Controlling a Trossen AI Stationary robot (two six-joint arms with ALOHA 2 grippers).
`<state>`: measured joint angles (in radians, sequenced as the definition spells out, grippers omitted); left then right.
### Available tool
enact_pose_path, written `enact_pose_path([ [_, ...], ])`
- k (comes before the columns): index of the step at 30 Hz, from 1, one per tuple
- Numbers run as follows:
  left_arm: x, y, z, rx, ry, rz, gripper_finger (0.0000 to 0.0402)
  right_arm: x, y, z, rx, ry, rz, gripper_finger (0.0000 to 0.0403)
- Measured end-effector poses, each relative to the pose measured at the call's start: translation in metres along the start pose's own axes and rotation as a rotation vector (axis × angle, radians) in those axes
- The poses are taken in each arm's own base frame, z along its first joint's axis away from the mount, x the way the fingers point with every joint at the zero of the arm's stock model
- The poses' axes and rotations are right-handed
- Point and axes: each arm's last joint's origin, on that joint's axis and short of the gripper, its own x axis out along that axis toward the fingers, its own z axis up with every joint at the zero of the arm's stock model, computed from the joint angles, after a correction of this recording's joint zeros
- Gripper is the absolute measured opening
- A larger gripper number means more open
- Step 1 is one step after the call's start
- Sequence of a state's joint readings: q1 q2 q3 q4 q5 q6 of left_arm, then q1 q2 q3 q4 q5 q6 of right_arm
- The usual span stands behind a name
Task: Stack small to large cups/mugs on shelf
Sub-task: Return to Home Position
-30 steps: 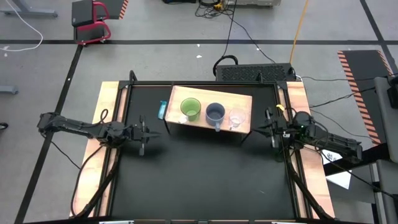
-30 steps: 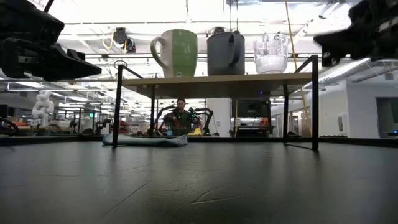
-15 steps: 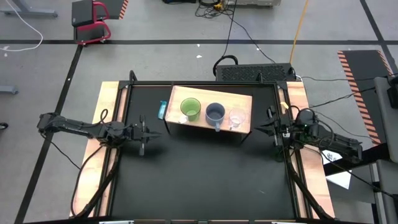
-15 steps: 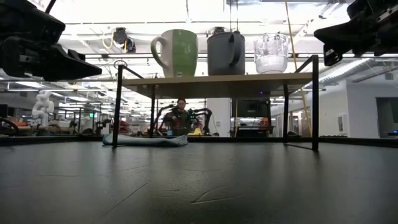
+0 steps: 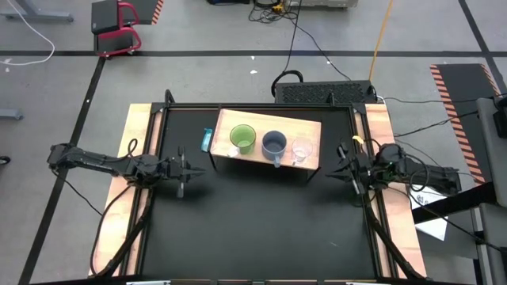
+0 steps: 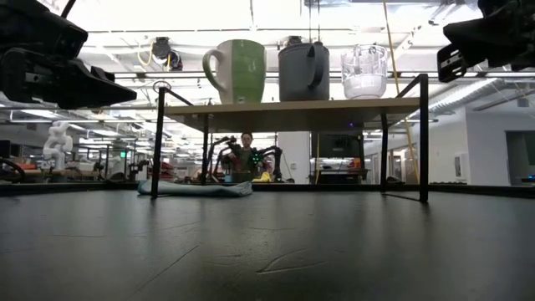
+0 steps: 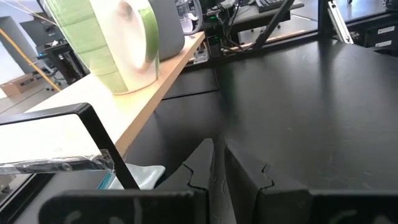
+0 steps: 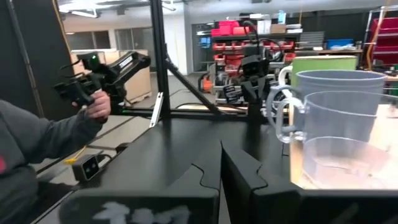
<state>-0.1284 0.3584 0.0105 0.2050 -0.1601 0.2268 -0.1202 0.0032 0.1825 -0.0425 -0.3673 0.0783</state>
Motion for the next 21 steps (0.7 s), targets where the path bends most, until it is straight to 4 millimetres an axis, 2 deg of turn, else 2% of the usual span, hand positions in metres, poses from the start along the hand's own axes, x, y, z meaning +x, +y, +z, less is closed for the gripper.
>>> enact_pose_path([
  [6,0.0,0.0,0.0,0.0,-0.004,-0.016,0.0042,0.0,0.001,-0.004,0.002,0.045,0.01,0.0],
  [13,-0.001,-0.008,0.006,-0.039,-0.082,-0.182,0.0042,0.0,0.002,-0.007,0.013,0.073,0.028,0.0],
  [21,-0.004,-0.019,0.009,-0.044,-0.112,-0.289,0.0042,0.003,0.006,-0.008,0.003,0.04,0.063,0.0],
])
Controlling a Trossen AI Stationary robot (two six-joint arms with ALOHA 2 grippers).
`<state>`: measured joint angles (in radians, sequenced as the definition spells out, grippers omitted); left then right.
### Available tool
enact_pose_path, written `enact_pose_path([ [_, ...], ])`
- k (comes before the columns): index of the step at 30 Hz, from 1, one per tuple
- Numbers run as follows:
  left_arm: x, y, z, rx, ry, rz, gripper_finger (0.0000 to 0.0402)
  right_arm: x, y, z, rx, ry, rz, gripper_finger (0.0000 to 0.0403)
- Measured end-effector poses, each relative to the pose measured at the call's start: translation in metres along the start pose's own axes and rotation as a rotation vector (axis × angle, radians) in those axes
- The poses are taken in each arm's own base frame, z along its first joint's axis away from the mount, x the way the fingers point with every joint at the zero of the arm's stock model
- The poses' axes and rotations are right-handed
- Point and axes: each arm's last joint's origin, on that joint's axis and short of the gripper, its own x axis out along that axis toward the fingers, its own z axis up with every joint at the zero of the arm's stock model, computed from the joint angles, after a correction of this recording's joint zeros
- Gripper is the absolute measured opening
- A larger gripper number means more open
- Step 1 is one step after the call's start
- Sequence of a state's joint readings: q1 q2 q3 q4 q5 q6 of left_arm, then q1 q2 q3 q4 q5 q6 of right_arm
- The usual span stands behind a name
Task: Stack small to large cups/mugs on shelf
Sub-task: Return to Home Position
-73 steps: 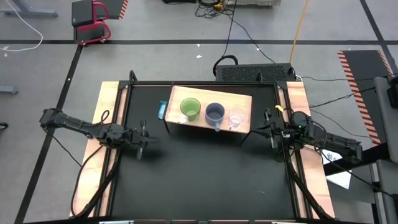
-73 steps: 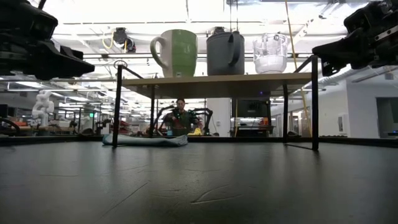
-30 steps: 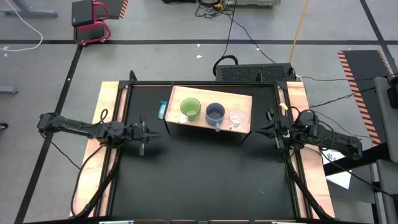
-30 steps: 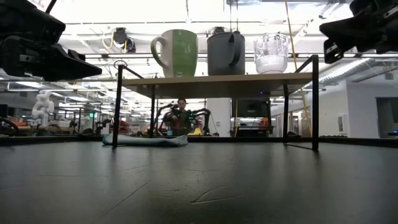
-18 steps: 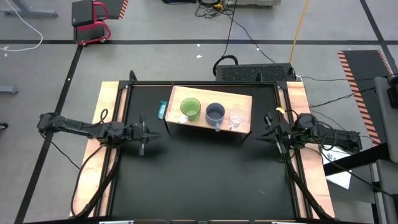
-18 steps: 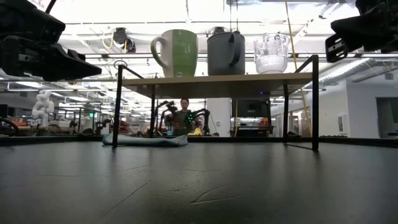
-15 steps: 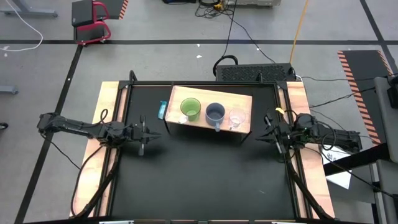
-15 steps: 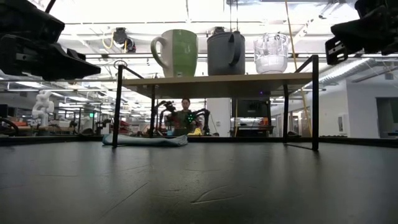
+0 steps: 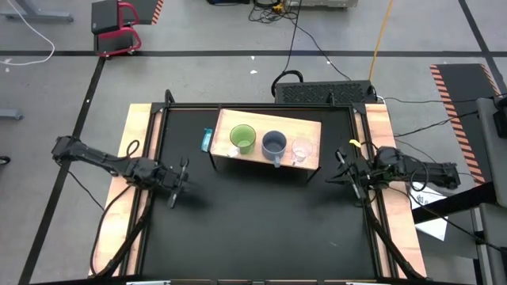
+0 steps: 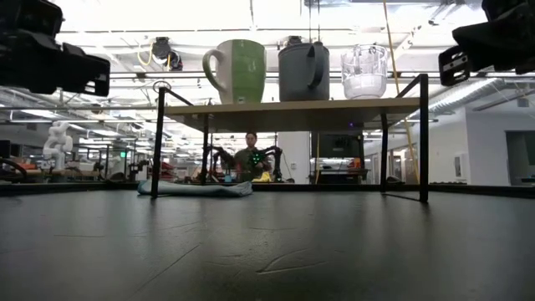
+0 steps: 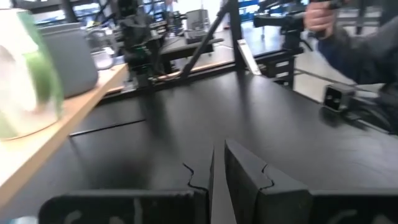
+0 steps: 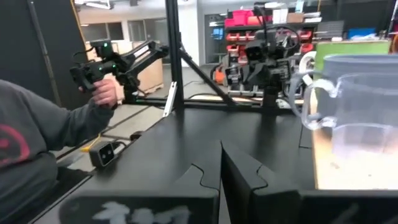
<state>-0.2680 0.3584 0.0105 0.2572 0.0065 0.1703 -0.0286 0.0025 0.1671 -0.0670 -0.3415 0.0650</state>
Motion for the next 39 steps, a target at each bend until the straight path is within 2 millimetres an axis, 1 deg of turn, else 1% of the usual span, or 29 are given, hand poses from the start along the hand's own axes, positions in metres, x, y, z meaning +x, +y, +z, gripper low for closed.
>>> enact_pose_path([
  [2,0.0,-0.003,0.0,0.002,-0.003,-0.019,0.0042,0.001,0.001,-0.004,0.001,0.008,0.012,0.0],
  [5,0.0,-0.003,0.001,0.005,0.001,0.018,0.0042,0.003,0.002,-0.009,0.001,0.006,0.026,0.0],
  [11,-0.001,0.003,0.003,0.01,0.048,0.198,0.0042,0.005,0.003,-0.012,-0.039,0.015,0.008,0.0],
  [16,-0.002,0.009,0.01,0.022,0.135,0.232,0.0042,0.005,0.003,-0.013,-0.086,0.026,-0.015,0.0],
  [20,-0.002,0.012,0.009,0.033,0.173,0.228,0.0042,0.005,0.001,-0.019,-0.095,0.085,-0.078,0.0],
  [24,-0.002,0.013,0.009,0.059,0.172,0.188,0.0042,0.005,0.001,-0.019,-0.098,0.089,-0.09,0.0],
  [31,-0.004,0.02,0.007,0.065,0.188,0.266,0.0042,0.005,0.001,-0.019,-0.095,0.085,-0.089,0.0],
  [39,-0.012,0.023,-0.003,0.032,0.119,0.322,0.0042,0.005,0.002,-0.018,-0.083,0.08,-0.039,0.0],
])
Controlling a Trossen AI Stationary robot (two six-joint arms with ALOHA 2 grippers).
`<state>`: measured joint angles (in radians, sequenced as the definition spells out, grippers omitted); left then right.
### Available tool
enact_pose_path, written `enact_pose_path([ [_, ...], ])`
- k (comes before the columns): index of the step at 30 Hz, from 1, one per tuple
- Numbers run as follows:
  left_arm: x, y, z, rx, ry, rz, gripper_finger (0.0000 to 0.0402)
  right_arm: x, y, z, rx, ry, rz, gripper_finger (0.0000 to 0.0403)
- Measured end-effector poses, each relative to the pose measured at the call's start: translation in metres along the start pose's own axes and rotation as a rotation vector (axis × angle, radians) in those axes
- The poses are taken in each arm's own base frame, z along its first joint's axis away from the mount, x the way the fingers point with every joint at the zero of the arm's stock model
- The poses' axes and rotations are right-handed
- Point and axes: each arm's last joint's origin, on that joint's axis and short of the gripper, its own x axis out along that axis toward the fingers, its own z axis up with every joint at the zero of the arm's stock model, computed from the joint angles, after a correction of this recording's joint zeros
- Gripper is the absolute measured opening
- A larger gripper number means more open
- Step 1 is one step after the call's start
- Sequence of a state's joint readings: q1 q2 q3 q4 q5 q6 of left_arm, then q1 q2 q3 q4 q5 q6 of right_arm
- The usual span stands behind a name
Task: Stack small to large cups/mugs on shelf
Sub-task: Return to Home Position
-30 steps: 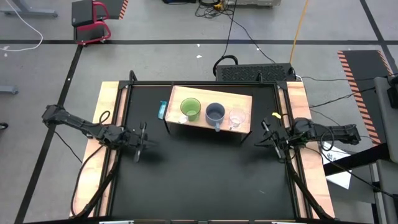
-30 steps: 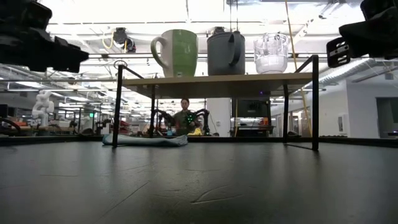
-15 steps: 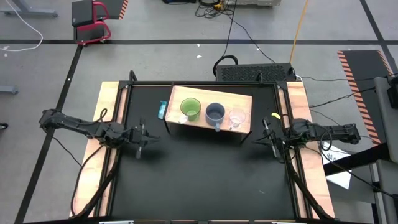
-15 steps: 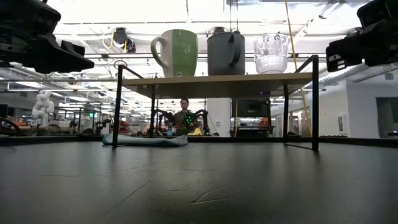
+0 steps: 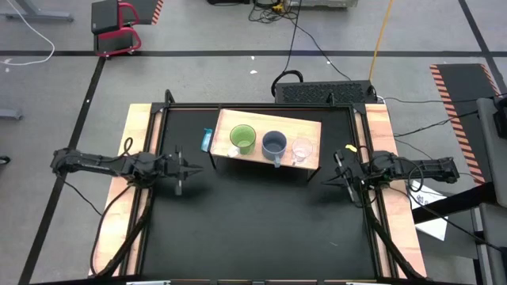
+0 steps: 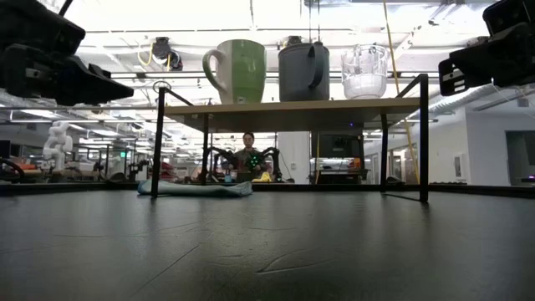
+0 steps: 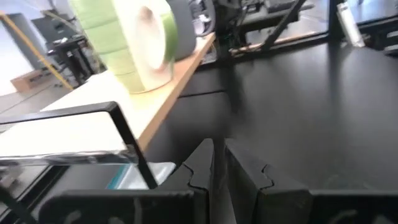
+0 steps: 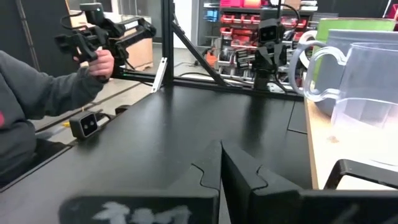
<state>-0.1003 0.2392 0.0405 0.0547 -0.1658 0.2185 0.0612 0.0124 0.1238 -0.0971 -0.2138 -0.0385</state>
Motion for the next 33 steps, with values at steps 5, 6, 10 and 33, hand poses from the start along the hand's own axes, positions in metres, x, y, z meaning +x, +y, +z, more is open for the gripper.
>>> enact_pose_path([
  [5,-0.004,-0.0015,-0.005,-0.007,-0.047,-0.04,0.0042,0.0,0.0,0.0003,0.003,-0.003,0.0,0.0],
  [6,-0.0049,-0.0013,-0.0044,-0.007,-0.055,-0.04,0.0042,0.0,0.0,0.0003,0.004,-0.003,0.0,0.0],
  [10,-0.0068,-0.0015,-0.0027,-0.001,-0.083,-0.061,0.0042,0.0,0.0,0.0003,0.006,-0.003,0.0,0.0],
  [33,-0.0068,-0.0037,-0.004,-0.033,-0.075,-0.129,0.0042,0.0028,-0.0005,0.0004,0.061,-0.108,0.006,0.0],
])
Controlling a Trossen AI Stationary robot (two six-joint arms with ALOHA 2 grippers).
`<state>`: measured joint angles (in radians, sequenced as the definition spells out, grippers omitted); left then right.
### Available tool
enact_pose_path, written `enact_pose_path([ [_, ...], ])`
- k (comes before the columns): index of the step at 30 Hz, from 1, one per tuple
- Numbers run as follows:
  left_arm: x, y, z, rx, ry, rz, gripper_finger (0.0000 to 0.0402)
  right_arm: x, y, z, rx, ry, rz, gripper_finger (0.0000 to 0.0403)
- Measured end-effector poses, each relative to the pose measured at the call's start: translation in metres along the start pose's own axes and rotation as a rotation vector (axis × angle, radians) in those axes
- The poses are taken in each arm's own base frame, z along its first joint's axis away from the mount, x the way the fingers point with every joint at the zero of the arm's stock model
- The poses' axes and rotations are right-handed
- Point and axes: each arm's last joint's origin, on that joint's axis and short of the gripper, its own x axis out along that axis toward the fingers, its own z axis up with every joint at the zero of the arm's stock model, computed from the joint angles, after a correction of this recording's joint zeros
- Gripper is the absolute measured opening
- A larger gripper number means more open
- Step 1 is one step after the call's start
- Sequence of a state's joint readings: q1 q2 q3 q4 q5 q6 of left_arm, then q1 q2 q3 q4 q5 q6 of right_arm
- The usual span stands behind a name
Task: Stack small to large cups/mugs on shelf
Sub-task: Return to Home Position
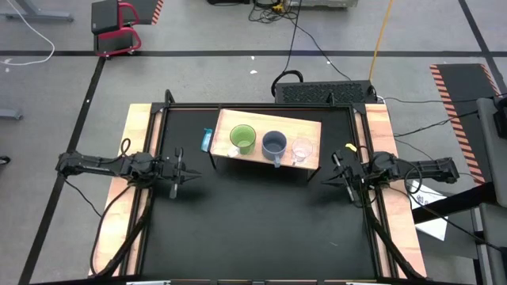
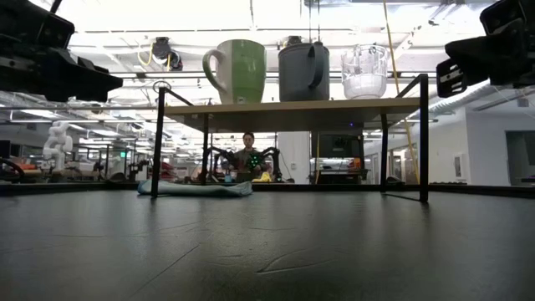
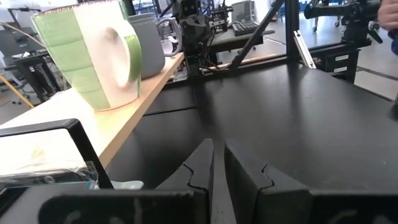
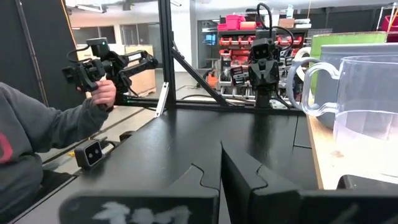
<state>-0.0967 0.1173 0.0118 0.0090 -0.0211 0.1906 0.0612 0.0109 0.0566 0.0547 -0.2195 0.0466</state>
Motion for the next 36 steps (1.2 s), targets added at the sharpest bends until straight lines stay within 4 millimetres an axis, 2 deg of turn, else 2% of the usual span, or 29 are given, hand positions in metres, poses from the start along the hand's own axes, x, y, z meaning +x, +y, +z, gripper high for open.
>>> enact_pose_path([
  [8,0.0,-0.0007,-0.0002,0.006,-0.001,-0.021,0.0042,-0.0001,-0.002,0.0038,-0.043,-0.055,-0.072,0.0],
  [19,0.0,-0.0008,-0.0003,-0.016,-0.001,-0.025,0.0042,-0.0003,-0.0049,0.0026,-0.093,-0.04,-0.171,0.0],
  [36,0.0001,-0.0008,-0.0004,-0.02,-0.001,-0.024,0.0042,-0.0003,-0.0051,0.0024,-0.062,-0.04,-0.173,0.0],
])
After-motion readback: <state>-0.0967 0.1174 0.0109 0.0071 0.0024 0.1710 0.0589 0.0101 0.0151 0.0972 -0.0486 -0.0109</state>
